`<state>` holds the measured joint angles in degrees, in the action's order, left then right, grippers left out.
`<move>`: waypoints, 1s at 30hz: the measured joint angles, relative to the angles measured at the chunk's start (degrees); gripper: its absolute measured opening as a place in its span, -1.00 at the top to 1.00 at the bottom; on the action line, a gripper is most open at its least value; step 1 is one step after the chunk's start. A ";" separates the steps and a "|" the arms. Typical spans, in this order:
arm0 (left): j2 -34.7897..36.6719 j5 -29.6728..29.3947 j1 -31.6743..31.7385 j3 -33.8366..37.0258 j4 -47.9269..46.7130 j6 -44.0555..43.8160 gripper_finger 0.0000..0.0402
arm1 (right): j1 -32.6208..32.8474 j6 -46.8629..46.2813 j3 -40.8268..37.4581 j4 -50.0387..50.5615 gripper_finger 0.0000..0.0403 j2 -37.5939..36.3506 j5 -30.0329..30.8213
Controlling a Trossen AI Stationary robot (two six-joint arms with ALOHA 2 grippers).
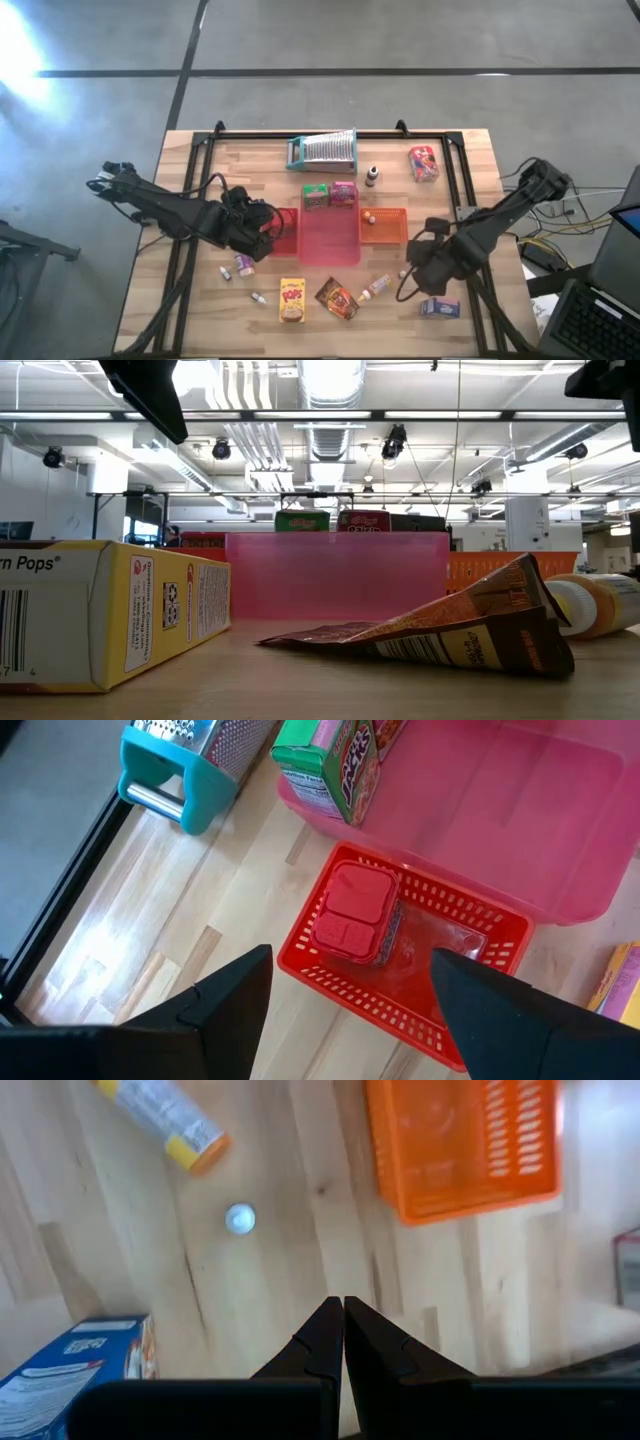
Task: Pick & Place Kitchen Items
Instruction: Put the small black food coloring bottle into the orange bin
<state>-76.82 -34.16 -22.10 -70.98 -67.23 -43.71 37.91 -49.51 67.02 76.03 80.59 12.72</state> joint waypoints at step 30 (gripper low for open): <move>0.00 -0.01 0.00 0.02 0.00 0.00 -0.38 | -0.04 4.08 -0.74 -12.47 0.04 8.73 -2.63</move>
<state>-76.82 -34.17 -22.10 -70.96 -67.22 -43.71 37.87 -45.43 66.28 63.55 89.32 10.09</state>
